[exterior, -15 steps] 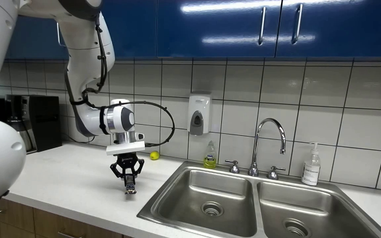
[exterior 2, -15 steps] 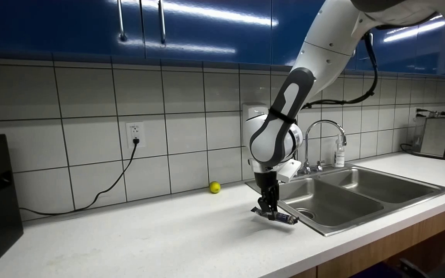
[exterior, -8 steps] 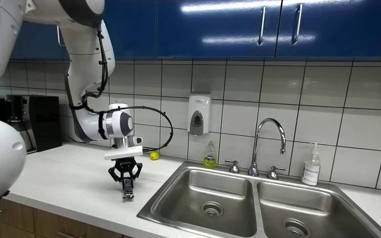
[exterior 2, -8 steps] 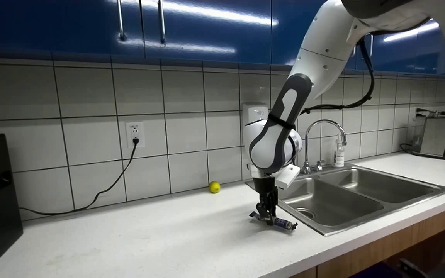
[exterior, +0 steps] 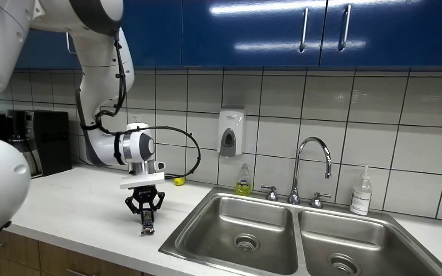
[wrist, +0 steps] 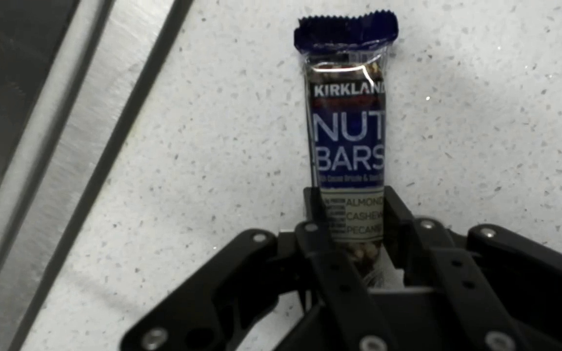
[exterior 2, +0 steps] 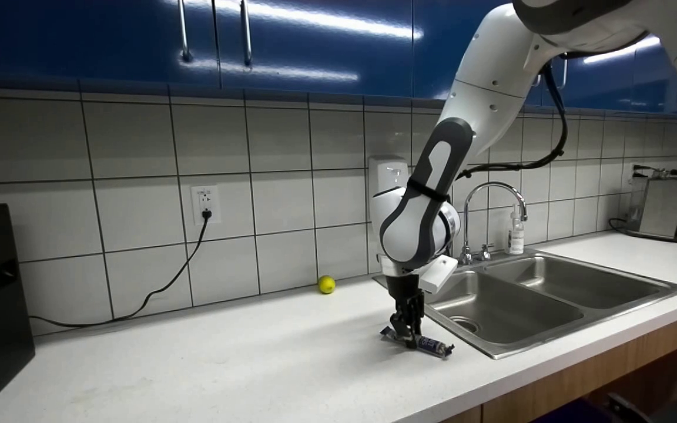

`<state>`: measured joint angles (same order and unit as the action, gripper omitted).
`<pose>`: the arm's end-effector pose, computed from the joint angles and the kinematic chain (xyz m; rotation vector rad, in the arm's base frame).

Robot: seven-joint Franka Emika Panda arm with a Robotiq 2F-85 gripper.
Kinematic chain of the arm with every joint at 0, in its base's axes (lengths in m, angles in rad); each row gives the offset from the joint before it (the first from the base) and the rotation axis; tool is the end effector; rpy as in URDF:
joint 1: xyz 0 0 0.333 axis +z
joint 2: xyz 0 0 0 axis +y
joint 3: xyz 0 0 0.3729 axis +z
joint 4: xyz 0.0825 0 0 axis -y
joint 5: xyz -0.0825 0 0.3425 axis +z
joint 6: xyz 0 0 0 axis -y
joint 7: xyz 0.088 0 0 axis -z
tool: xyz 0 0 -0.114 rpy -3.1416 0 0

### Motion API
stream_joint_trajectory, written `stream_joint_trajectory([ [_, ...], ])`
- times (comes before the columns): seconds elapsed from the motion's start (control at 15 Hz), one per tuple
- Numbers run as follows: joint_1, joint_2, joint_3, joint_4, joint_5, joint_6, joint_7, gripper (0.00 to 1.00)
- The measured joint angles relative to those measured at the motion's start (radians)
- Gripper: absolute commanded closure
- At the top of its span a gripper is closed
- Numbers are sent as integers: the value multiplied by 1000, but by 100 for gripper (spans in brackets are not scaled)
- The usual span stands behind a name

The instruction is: Take the candy bar out of the sink

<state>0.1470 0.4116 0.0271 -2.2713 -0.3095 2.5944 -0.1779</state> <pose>0.5186 0.0958 0.2496 2.8571 0.9184 -0.1298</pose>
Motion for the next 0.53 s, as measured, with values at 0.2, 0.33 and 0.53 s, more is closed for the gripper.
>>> stream_joint_trajectory([
  [0.2,0,4,-1,0,-1,0,11,21],
  [0.33,0,4,-1,0,-1,0,14,5],
  [0.53,0,3,-1,0,-1,1,18,0],
])
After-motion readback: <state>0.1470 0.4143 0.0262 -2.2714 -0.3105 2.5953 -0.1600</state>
